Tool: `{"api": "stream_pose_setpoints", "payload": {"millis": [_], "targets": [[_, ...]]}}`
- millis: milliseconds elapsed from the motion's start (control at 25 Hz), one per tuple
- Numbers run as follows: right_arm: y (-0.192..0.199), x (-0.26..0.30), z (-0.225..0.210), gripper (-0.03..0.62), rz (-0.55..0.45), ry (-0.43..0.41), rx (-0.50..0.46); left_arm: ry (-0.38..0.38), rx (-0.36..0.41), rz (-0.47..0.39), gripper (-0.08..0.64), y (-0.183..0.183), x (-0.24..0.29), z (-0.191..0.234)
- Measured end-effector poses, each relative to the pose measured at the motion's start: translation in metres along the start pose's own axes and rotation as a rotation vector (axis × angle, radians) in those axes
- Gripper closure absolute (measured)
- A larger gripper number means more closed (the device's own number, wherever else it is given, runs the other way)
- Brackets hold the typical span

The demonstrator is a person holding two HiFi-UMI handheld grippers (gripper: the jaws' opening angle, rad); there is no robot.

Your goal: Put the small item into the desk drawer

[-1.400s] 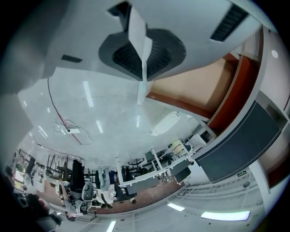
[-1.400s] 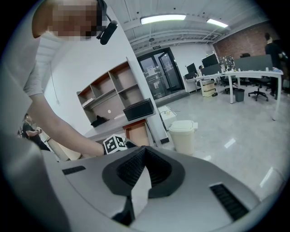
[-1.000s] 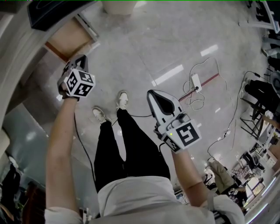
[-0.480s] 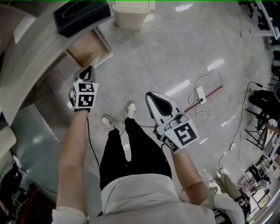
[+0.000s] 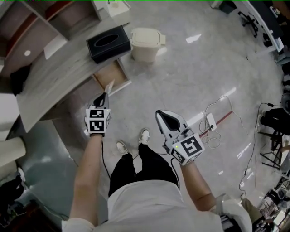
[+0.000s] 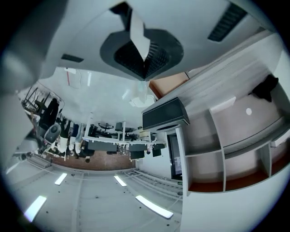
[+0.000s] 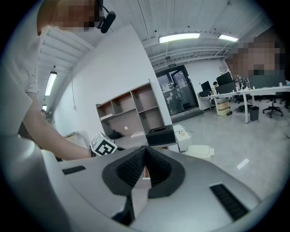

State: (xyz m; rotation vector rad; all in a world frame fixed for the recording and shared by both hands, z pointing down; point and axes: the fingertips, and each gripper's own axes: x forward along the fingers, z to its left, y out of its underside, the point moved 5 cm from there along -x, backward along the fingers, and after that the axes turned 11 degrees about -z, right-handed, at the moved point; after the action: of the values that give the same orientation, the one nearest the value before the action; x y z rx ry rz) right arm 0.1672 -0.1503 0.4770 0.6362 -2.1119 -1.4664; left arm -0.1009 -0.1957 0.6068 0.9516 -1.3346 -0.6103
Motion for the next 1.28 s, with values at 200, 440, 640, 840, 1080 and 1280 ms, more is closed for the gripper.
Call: {"api": "stream_pose_setpoints", "payload": {"millis": [200,440,640,840,1080,1280], "targets": [[-0.016,0.004,0.034,0.571,-0.031,-0.041,-0.025,-0.012,-0.126,-0.070,0.541,-0.017,-0.051,0.007],[-0.042,0.007,0.070,0.571,-0.071,-0.085,-0.065,-0.035,-0.165,-0.163,0.541,-0.042,-0.102,0.023],[-0.065,0.004,0.091,0.571,-0.116,-0.071,-0.101,-0.026,-0.168,-0.224,0.541,-0.052,-0.142,0.027],[-0.087,0.005,0.118,0.571,-0.139,-0.072,-0.137,-0.020,-0.229,-0.281,0.541,-0.051,-0.177,0.029],[-0.100,0.009,0.152,0.571,-0.162,-0.095,-0.184,-0.012,-0.222,-0.360,0.543,-0.063,-0.215,0.045],[-0.109,0.007,0.170,0.571,-0.175,-0.090,-0.194,-0.007,-0.235,-0.436,0.541,-0.084,-0.242,0.058]]}}
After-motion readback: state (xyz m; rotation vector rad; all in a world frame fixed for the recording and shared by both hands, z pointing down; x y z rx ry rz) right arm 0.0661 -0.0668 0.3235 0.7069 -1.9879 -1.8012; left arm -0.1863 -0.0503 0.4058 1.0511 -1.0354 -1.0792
